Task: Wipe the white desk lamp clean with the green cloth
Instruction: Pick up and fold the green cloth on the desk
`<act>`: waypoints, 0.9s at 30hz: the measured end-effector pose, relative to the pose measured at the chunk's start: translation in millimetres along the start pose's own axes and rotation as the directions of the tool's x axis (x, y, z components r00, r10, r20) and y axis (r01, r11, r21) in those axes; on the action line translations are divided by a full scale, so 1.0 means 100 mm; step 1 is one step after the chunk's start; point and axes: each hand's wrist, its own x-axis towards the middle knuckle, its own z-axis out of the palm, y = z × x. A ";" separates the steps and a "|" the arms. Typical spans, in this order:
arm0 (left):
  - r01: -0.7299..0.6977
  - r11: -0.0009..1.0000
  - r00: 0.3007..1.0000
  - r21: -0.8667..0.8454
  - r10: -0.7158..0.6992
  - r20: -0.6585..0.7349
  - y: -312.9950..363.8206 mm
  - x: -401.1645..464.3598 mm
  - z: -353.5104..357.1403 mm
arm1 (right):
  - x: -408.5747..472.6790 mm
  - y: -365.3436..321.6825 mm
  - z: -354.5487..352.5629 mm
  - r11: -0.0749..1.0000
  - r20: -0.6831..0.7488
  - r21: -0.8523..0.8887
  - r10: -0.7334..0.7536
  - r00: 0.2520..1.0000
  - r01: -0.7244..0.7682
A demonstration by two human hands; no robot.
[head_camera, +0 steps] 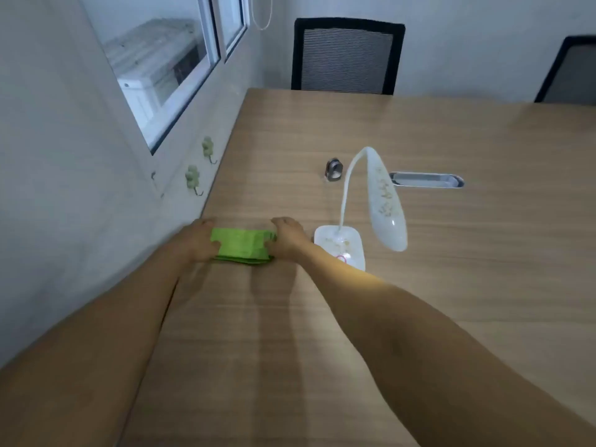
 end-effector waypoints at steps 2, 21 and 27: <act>-0.029 0.999 0.999 0.015 0.028 0.037 0.00 0.05 -0.02 | 0.06 -0.02 0.02 0.999 0.085 -0.048 -0.015 0.996 0.019; -0.013 0.997 0.997 0.077 0.018 -0.072 0.08 -0.18 -0.13 | -0.10 -0.15 0.01 0.999 0.025 -0.013 -0.052 0.998 0.052; -0.040 0.999 0.996 0.006 0.040 -0.074 0.19 -0.55 -0.31 | -0.48 -0.15 -0.17 0.991 -0.015 0.130 -0.031 0.999 0.033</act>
